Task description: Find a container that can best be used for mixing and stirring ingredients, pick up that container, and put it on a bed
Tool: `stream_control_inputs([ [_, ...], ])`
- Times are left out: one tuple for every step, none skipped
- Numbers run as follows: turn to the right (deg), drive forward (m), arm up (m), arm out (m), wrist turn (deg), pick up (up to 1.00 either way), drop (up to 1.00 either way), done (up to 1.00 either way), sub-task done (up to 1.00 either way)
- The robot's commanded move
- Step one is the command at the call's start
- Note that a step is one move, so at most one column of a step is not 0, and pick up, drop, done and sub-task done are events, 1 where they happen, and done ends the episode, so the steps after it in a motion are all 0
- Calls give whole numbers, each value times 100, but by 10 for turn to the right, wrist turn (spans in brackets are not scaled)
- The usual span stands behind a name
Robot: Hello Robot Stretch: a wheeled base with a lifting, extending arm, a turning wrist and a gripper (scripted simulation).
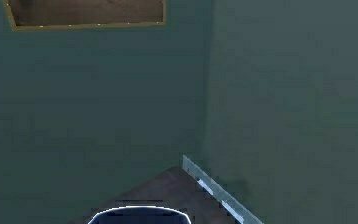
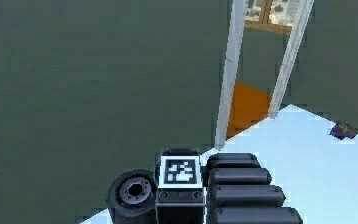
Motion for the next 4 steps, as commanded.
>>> stream_control_inputs([
  [-450, 0, 0, 0, 0, 0, 0, 0, 0],
  [-120, 0, 0, 0, 0, 0, 0, 0, 0],
  [450, 0, 0, 0, 0, 0, 0, 0, 0],
  [-450, 0, 0, 0, 0, 0, 0, 0, 0],
])
